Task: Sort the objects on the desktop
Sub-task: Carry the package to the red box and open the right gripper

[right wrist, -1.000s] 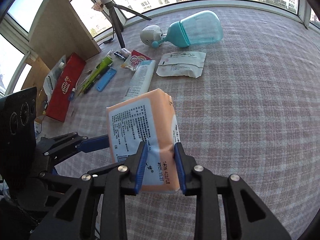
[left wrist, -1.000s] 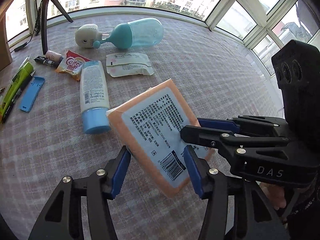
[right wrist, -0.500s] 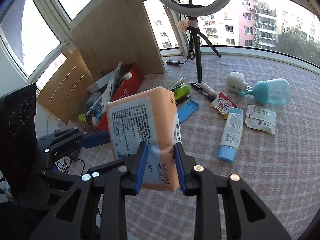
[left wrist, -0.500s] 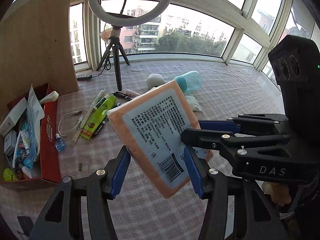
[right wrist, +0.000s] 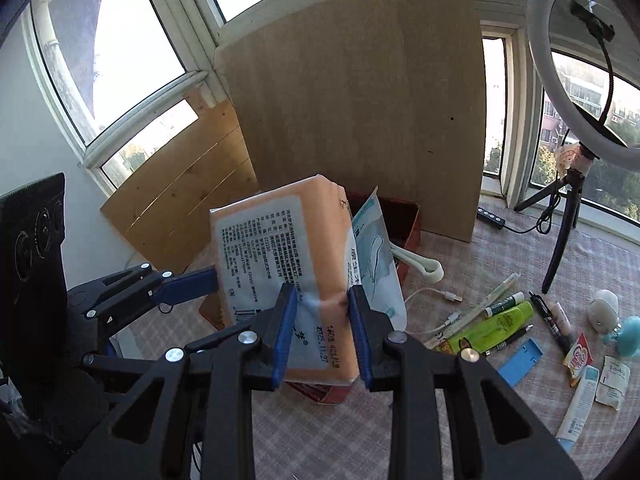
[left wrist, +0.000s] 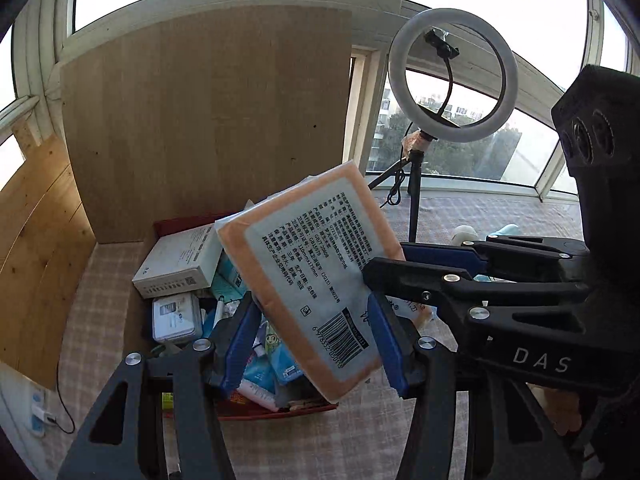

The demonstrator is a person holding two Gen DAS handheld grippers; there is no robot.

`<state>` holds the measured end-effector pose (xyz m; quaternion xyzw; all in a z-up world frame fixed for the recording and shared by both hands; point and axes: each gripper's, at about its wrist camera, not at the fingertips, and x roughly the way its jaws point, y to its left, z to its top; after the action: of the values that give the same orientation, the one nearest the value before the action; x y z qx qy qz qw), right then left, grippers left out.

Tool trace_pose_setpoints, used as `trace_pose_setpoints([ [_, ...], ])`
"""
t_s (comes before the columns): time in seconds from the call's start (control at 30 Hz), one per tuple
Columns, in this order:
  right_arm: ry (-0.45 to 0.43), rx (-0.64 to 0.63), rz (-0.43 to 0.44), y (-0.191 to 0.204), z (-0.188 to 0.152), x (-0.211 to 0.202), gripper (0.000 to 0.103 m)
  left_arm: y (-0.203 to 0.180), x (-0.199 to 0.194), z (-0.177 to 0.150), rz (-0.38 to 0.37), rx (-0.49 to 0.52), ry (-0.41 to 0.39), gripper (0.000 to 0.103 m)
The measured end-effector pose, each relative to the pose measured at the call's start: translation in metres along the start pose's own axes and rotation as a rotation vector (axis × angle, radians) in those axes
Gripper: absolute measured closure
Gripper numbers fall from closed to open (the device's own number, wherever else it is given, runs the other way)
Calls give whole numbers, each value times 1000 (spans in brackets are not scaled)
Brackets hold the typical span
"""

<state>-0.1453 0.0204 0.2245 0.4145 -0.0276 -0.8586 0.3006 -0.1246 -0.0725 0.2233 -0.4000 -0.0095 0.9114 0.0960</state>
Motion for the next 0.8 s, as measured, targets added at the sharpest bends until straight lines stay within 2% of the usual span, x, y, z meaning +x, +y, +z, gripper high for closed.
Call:
trace_pose_setpoints([
  [0.2,21,-9,-13,9,28,43,75,36,26,16,3,-18,16,51],
  [0.27,27,-4,-31,7,36,54,75,45,39,21,28,-20,23,49],
  [0.3,17,7,-57,4,39,57,67,49,45,22,54,-26,30,48],
  [0.4,-9,38,-127,-6,47,63,51,60,57,21,102,-53,55,48],
  [0.67,-2,30,-164,-18,42,62,46,59,58,17,107,-73,50,48],
  [0.8,-5,23,-164,-19,33,51,38,49,47,17,111,-73,33,42],
])
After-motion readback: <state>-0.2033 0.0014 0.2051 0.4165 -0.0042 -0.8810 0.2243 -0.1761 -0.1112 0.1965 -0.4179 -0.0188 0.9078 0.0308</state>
